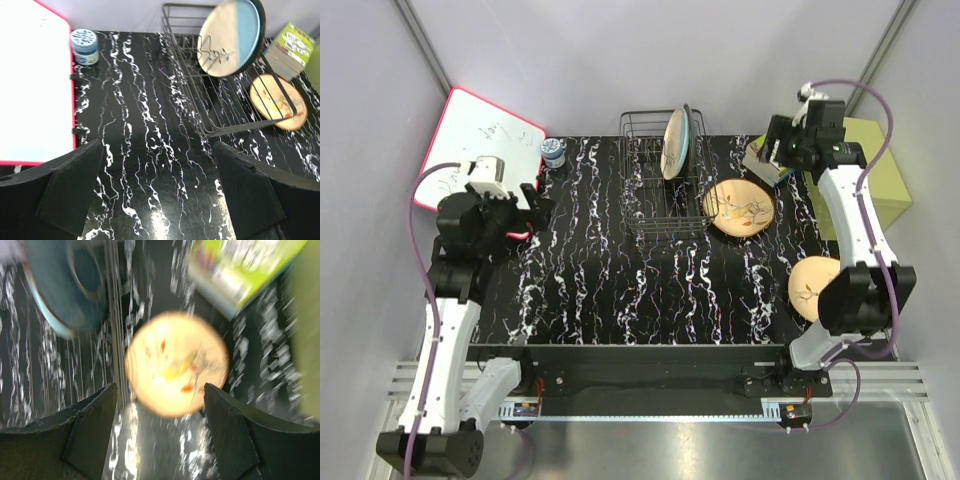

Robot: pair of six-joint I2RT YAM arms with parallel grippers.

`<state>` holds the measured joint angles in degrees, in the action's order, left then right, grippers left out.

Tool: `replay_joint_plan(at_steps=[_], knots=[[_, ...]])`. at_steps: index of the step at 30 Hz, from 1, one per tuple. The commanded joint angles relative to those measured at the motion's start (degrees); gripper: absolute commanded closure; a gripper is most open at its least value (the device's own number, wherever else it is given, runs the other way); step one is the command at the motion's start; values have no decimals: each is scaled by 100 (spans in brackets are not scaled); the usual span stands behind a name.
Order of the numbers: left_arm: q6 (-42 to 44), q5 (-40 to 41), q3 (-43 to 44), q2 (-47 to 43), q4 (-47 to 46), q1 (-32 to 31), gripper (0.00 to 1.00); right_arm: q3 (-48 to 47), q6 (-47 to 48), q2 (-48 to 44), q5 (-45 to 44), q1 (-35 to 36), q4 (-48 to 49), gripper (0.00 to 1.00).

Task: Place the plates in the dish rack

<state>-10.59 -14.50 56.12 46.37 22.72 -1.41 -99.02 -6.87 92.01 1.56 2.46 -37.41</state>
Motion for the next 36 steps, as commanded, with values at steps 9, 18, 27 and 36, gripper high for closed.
replay_joint_plan(at_steps=[9,18,27,36], knots=[[1278,-510,1006,1602,241,-53,1,560,-112,1556,2006,-605,-197,27],[1586,-316,1498,2323,505,141,1,436,-385,2137,1682,-879,49,28],[1586,-325,1674,2693,497,141,1,349,-227,2691,690,-879,199,27],[1516,-387,1613,2921,409,132,1,50,-104,3130,415,-870,260,26]])
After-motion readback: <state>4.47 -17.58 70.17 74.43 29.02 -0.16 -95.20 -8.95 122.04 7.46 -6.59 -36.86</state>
